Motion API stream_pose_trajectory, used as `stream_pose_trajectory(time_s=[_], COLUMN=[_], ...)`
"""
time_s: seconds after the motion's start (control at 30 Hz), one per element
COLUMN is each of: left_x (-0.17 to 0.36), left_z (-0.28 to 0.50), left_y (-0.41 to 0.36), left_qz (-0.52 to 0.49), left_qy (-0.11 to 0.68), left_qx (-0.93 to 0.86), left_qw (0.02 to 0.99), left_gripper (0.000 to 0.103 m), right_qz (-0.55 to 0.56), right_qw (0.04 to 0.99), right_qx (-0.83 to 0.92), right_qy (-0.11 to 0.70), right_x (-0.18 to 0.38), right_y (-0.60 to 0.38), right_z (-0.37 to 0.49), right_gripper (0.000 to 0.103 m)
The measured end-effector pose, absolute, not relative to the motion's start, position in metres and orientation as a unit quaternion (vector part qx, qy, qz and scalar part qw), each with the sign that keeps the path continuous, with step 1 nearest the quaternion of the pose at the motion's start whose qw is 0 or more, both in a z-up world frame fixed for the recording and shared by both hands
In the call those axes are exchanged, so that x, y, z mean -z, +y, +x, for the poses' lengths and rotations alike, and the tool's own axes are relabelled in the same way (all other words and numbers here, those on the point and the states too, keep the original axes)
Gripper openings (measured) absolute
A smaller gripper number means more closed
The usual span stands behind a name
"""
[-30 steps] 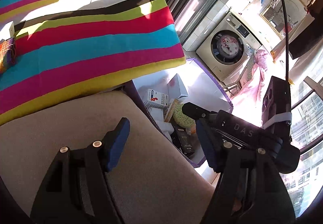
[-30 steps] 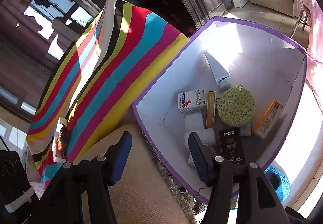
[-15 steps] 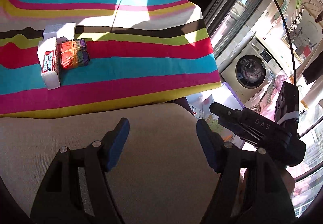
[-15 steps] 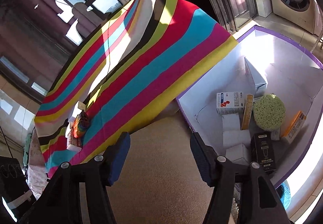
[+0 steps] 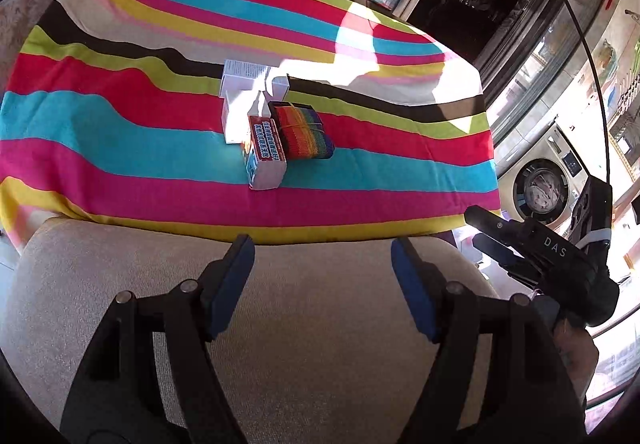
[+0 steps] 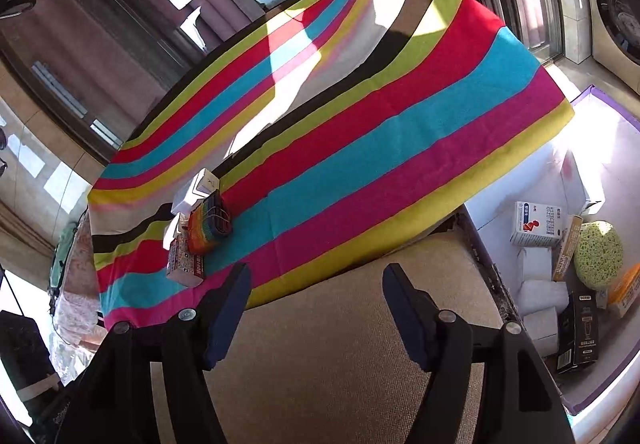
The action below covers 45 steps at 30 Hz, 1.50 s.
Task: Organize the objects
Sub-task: 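Move both open tools back over the remaining items on the table, then grasp the red-blue printed box with left tool while right tool grasps the rainbow pack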
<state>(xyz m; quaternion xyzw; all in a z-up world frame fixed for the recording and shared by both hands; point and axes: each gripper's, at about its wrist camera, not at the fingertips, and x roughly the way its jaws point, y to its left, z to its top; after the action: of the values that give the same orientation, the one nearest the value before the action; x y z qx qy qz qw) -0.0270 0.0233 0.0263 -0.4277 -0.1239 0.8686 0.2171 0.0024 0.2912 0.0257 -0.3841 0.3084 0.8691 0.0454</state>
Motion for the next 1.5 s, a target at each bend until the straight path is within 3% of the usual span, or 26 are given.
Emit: stream_pose_trajectory(time_s=[0.43,0.87,1.43,1.5], left_x=[-0.013,-0.005,0.007,0.009], left_z=[-0.047,-0.099,-0.128,-0.130], left_y=[-0.031,0.012,0.043,0.042], left_qz=[-0.441,-0.461,-0.480,-0.483], left_qy=[-0.162,-0.124,-0.069,-0.072], left_qx=[-0.867,-0.856,-0.855,-0.853], left_qw=[0.169,0.201,0.185,0.183], left_gripper=[0.077,0.078,0.078,0.071], right_qz=[-0.402,-0.425,-0.446,-0.446], right_qw=[0.000,-0.032,-0.005,-0.003], right_qx=[-0.872,-0.878,-0.864,-0.863], right_qy=[0.278,0.219,0.235,0.237], right_x=[-0.020,-0.008,0.012,0.012], right_y=[0.252,0.212,0.224,0.226], right_z=[-0.046,-0.091,-0.096,-0.095], right_gripper=[0.072,0.073,0.073,0.073])
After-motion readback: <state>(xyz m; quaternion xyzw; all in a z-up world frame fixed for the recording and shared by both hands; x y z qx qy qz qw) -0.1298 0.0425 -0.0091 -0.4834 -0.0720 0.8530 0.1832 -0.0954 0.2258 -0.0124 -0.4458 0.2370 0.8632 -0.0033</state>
